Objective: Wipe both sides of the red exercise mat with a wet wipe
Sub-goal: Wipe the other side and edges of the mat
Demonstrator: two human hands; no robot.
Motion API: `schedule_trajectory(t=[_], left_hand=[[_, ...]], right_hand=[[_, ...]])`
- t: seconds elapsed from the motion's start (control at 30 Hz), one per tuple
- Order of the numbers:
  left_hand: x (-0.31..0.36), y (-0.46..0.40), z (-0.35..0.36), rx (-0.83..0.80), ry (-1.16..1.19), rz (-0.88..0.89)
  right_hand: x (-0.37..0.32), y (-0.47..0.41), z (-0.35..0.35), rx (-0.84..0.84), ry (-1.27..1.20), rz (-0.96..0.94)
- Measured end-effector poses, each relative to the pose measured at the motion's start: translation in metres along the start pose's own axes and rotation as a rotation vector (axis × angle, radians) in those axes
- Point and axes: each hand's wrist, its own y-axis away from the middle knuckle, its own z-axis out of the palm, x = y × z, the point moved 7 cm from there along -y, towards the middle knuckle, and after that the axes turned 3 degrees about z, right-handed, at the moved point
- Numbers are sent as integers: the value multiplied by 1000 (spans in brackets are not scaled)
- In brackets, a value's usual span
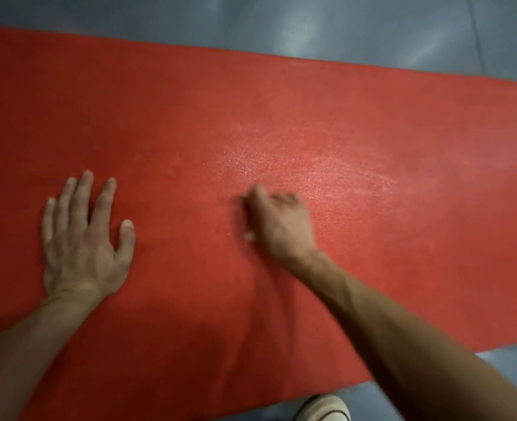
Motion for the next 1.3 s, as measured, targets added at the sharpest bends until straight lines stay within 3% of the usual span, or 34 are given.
schedule_trajectory(t=[0.13,0.27,0.4,0.5,0.6,0.67,0.73,0.87,0.97,1.07,1.2,1.3], left_hand=[[-1,-1,1,-14,7,1],[-1,0,1,-5,4,5],[-2,0,2,1,3,6],[-3,1,2,2,6,3],[-3,2,0,9,9,8],[-3,2,-1,15,16,10],[-4,2,-1,16,17,11],[-4,3,-2,13,24,12],[-4,2,-1,6,21,10],[-3,2,-3,1,18,13],[-3,3,-5,14,17,19],[-4,3,-3,7,26,26]], right_hand=[[159,61,-34,-103,183,408],[213,109,-52,-70,214,755],[131,58,-22,56,127,571],[-3,11,2,126,60,220],[-104,0,21,71,46,-58],[-98,2,18,83,29,-82],[-48,14,6,95,75,17],[96,65,-33,8,187,532],[124,89,-42,44,133,754],[47,60,-15,103,21,654],[-95,17,18,49,-6,241],[-79,27,10,54,17,103]])
